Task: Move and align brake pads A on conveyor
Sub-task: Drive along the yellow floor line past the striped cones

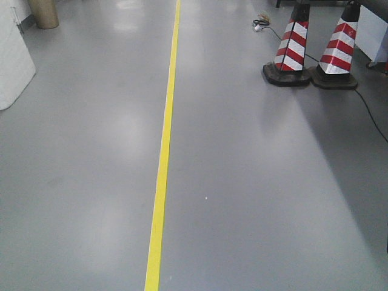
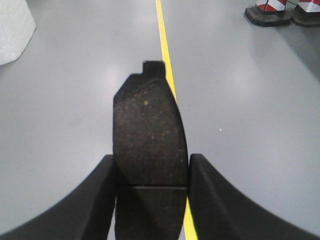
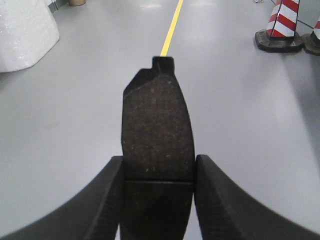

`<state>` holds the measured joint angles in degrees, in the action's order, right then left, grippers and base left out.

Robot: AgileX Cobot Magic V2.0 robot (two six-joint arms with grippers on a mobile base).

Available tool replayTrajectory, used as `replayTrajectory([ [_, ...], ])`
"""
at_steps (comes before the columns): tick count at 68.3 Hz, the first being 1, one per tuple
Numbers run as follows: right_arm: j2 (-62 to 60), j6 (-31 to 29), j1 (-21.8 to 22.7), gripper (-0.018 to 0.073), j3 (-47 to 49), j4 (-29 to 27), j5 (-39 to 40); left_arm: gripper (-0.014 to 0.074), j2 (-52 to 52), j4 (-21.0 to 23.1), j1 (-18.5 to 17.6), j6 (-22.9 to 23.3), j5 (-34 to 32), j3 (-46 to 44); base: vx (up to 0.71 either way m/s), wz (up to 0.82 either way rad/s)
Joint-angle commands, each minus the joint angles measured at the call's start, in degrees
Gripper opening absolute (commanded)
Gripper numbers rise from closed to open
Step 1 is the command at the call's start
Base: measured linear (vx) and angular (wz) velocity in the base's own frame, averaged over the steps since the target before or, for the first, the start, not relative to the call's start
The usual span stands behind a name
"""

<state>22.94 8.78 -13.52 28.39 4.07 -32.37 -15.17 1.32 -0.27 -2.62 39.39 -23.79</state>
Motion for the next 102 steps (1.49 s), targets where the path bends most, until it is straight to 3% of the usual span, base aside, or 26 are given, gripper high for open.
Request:
replayTrajectory([
  [1, 0.34, -0.30, 0.22, -0.0004, 1.70, 0.62, 5.43, -0.0006, -0.39, 0.35, -0.26, 0.21, -5.12, -1.59, 0.68, -0.03],
  [102, 0.34, -0.30, 0.22, -0.0004, 1.70, 0.62, 5.43, -0.0006, -0.40, 0.35, -0.26, 0.21, -5.09, -1.59, 0.73, -0.04],
])
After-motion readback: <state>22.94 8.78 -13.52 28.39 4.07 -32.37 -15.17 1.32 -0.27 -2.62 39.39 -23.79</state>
